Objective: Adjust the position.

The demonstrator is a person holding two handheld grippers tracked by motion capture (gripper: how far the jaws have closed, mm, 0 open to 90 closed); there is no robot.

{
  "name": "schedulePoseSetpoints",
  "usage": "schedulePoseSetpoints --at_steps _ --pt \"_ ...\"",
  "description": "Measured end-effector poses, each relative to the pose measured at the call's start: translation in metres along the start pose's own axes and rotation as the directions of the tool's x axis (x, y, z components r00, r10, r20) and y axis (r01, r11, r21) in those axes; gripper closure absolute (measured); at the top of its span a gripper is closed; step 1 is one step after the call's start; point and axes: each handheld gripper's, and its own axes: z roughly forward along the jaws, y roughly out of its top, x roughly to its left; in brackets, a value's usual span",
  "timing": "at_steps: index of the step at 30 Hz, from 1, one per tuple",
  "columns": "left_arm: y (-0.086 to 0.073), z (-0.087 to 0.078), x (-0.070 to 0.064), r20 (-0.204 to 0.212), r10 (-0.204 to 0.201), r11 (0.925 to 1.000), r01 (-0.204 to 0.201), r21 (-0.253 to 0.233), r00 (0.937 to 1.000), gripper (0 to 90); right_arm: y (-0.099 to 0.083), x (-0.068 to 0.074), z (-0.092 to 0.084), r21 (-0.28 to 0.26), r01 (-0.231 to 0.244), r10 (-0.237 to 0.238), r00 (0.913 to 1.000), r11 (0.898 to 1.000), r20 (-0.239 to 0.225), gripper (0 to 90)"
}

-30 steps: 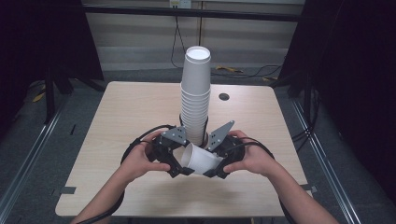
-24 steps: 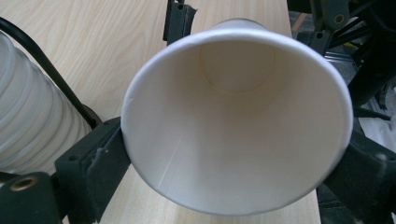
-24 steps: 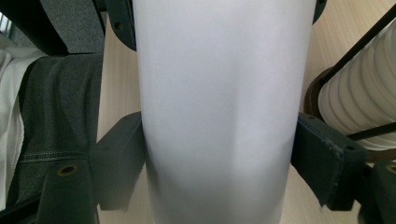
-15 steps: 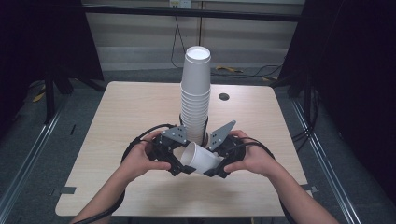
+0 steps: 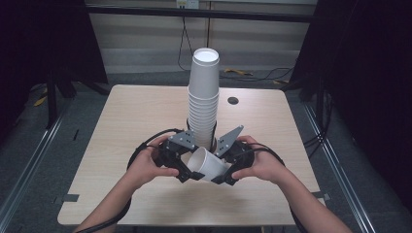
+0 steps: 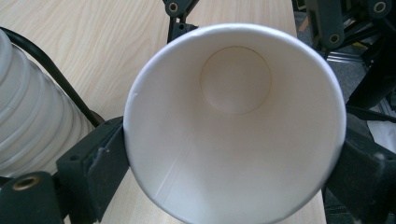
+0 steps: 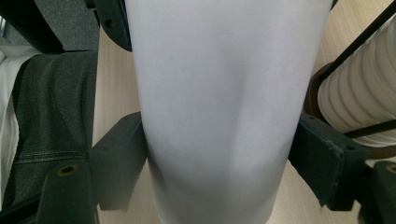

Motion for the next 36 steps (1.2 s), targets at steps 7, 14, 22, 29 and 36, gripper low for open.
schedulePoseSetpoints --at_steps 7,14,22,29,36 --pt "0.0002 -0.0004 -0.0013 -0.011 -0.001 1.0 0.001 -0.007 0.9999 10.0 0.0007 0.0003 0.0034 0.007 -0.009 0.009 1.0 1.0 0.0 22.4" --pt "0.0002 -0.0017 -0.0017 -0.015 0.004 1.0 -0.004 -0.007 0.9999 11.9 0.0007 0.0005 0.0043 0.003 -0.015 0.015 0.9999 1.0 -0.001 22.9" --pt "0.0002 -0.0039 -0.0027 -0.026 0.007 1.0 -0.007 -0.006 0.9997 13.0 0.0006 0.0003 0.0052 -0.007 -0.013 0.013 0.9999 1.0 0.002 23.1" --pt "0.002 -0.0063 -0.0026 -0.035 0.018 0.9998 -0.018 0.009 0.9992 13.2 0.0004 0.0002 0.007 -0.025 -0.015 0.015 0.9999 1.0 0.007 23.0" --pt "0.0026 -0.0071 -0.002 -0.03 0.008 0.9997 -0.008 0.024 0.9995 13.2 -0.0021 0.0003 0.0082 -0.04 -0.036 0.036 0.9993 0.999 0.002 22.5"
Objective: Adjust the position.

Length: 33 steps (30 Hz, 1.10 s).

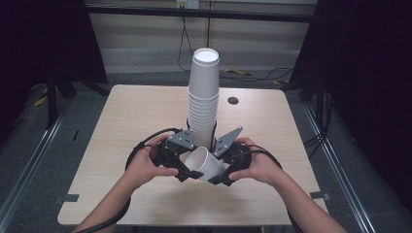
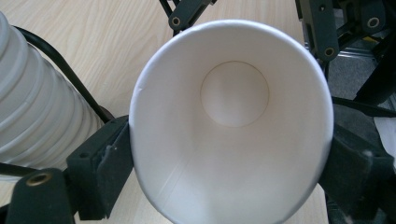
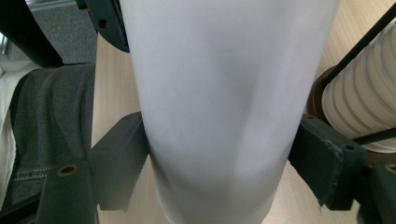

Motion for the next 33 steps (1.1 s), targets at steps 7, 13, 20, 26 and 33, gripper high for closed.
schedulePoseSetpoints --at_steps 7,13,20,26,33 --pt "-0.001 -0.007 0.002 -0.033 -0.022 0.9993 0.023 0.031 0.9992 12.9 -0.009 -0.004 -0.003 -0.031 -0.043 0.044 0.9986 0.999 0.027 17.8" --pt "-0.005 -0.011 0.005 -0.061 -0.03 0.9965 0.034 0.077 0.9977 12.5 -0.023 -0.007 -0.005 -0.054 -0.099 0.103 0.9924 0.994 0.067 16.1" --pt "-0.011 -0.013 0.01 -0.071 -0.05 0.9904 0.058 0.125 0.9963 12.3 -0.049 -0.012 0.003 -0.079 -0.175 0.183 0.9762 0.981 0.116 14.4" --pt "-0.015 -0.019 0.015 -0.081 -0.063 0.9864 0.075 0.147 0.9947 12.3 -0.07 -0.012 0.011 -0.106 -0.207 0.224 0.9576 0.973 0.181 13.9" --pt "-0.019 -0.028 0.021 -0.128 -0.079 0.9772 0.102 0.186 0.9886 12.2 -0.102 -0.015 0.019 -0.135 -0.255 0.281 0.9321 0.957 0.228 13.9"
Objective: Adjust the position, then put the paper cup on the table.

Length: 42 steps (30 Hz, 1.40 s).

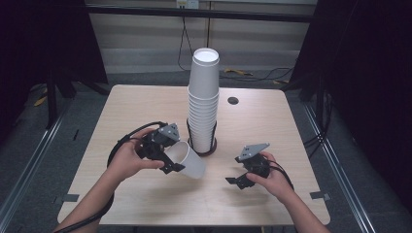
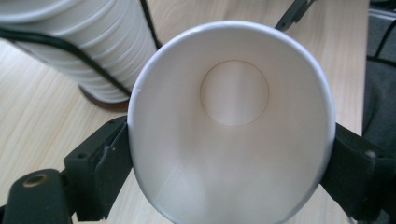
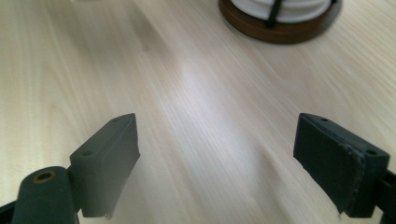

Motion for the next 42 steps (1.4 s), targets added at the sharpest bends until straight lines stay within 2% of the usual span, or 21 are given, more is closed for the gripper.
schedulePoseSetpoints --at_steps 4,7,10,13,17,20,21,22,26,29,32,36,38,41,42 --pt "-0.002 -0.003 0.004 -0.016 -0.003 0.9997 0.003 0.026 0.9999 12.2 -0.012 -0.005 0.001 -0.006 -0.017 0.017 0.9997 1.0 0.015 13.8" --pt "-0.004 -0.006 0.007 -0.024 -0.013 0.9994 0.014 0.032 0.9996 12.2 -0.019 -0.007 0.001 -0.012 -0.022 0.023 0.9988 1.0 0.044 13.9" --pt "-0.006 -0.009 0.009 -0.03 -0.016 0.9987 0.017 0.048 0.9994 12.2 -0.024 -0.01 0.002 -0.023 -0.03 0.031 0.9983 0.999 0.049 13.8" --pt "-0.009 -0.011 0.011 -0.04 -0.036 0.998 0.037 0.05 0.9986 12.1 -0.028 -0.01 0.004 -0.017 -0.015 0.016 0.9968 1.0 0.078 13.7" --pt "-0.013 -0.015 0.016 -0.044 -0.045 0.9957 0.048 0.079 0.998 12.0 -0.031 -0.01 0.005 -0.039 -0.015 0.019 0.9931 0.999 0.115 13.7" --pt "-0.018 -0.02 0.02 -0.057 -0.065 0.9932 0.07 0.093 0.9962 12.0 -0.033 -0.01 0.006 -0.034 -0.008 0.013 0.9897 0.999 0.142 14.0" --pt "-0.02 -0.021 0.022 -0.056 -0.07 0.9926 0.075 0.096 0.996 12.0 -0.034 -0.011 0.007 -0.04 -0.016 0.022 0.9901 0.999 0.139 13.4" --pt "-0.022 -0.022 0.023 -0.058 -0.082 0.991 0.087 0.102 0.995 12.0 -0.035 -0.011 0.007 -0.046 -0.024 0.03 0.9906 0.999 0.133 13.4" --pt "-0.027 -0.024 0.028 -0.074 -0.078 0.9866 0.088 0.138 0.9942 11.8 -0.037 -0.012 0.008 -0.064 -0.042 0.05 0.9909 0.997 0.125 13.4" --pt "-0.031 -0.026 0.033 -0.085 -0.093 0.982 0.106 0.157 0.992 11.6 -0.038 -0.012 0.009 -0.073 -0.05 0.058 0.9905 0.996 0.125 13.2" --pt "-0.035 -0.026 0.036 -0.118 -0.113 0.9746 0.133 0.18 0.9866 11.4 -0.039 -0.011 0.008 -0.077 -0.049 0.059 0.99 0.996 0.128 13.2" --pt "-0.038 -0.028 0.042 -0.126 -0.115 0.9658 0.14 0.218 0.9854 11.1 -0.039 -0.012 0.008 -0.073 -0.065 0.073 0.99 0.995 0.121 13.1" --pt "-0.04 -0.028 0.043 -0.146 -0.126 0.9604 0.158 0.23 0.9813 11.1 -0.039 -0.013 0.009 -0.072 -0.068 0.076 0.9901 0.995 0.118 13.1" --pt "-0.042 -0.028 0.044 -0.158 -0.129 0.957 0.164 0.239 0.979 11.0 -0.039 -0.013 0.009 -0.072 -0.071 0.079 0.9901 0.995 0.116 13.1" --pt "-0.042 -0.029 0.046 -0.159 -0.113 0.9551 0.152 0.254 0.9808 11.0 -0.039 -0.013 0.009 -0.072 -0.071 0.079 0.9901 0.995 0.116 13.1"
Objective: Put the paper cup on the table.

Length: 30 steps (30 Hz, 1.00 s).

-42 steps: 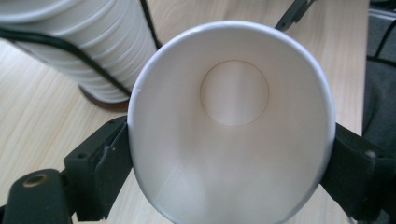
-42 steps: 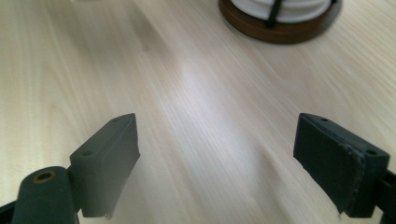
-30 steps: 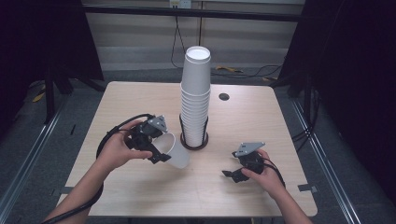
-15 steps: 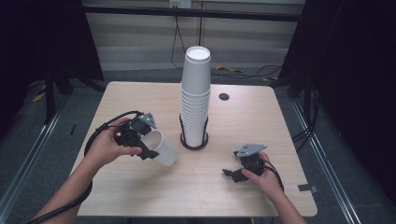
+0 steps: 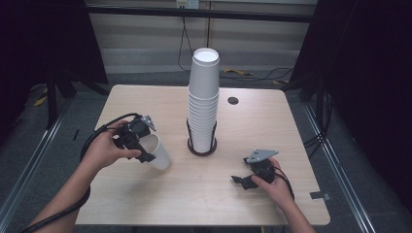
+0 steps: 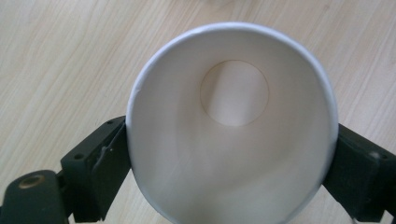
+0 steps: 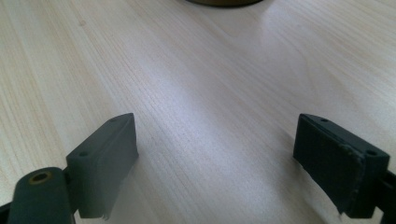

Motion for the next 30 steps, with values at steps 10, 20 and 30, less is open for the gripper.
schedulePoseSetpoints --at_steps 10,20,30 --pt "-0.002 0.008 -0.001 -0.034 -0.007 0.9994 0.008 0.033 0.9994 10.2 0.0 0.0 0.0 -0.001 0.003 -0.003 1.0 1.0 0.003 13.2" --pt "0.002 0.011 -0.003 -0.048 0.01 0.9999 -0.01 0.01 0.9988 8.0 0.0 0.001 0.0 -0.002 0.004 -0.004 1.0 1.0 0.003 13.3" --pt "0.008 0.017 -0.005 -0.056 0.036 0.999 -0.037 -0.024 0.9978 6.5 0.0 0.001 0.0 -0.002 0.002 -0.002 1.0 1.0 0.002 13.4"
